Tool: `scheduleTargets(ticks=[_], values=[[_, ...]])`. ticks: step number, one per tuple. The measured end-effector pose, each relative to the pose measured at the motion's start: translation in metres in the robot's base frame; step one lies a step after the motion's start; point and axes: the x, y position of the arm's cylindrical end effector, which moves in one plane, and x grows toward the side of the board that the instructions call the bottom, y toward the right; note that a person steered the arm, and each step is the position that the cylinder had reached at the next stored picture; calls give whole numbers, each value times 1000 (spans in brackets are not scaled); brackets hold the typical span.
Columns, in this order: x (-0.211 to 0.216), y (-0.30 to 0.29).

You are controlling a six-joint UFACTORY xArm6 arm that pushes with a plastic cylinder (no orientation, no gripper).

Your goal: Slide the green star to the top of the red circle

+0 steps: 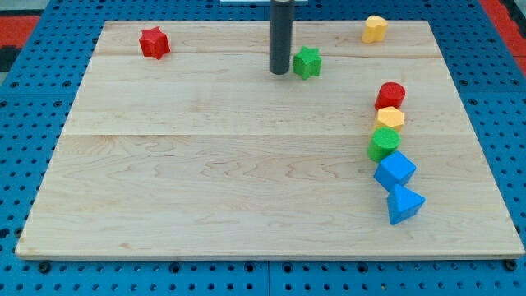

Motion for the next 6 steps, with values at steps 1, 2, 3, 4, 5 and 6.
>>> scheduleTargets(ticks=[1,2,3,4,5,6], values=[[-9,14],[-12,71],[-12,131],[-12,142],[-9,142],[-25,144]])
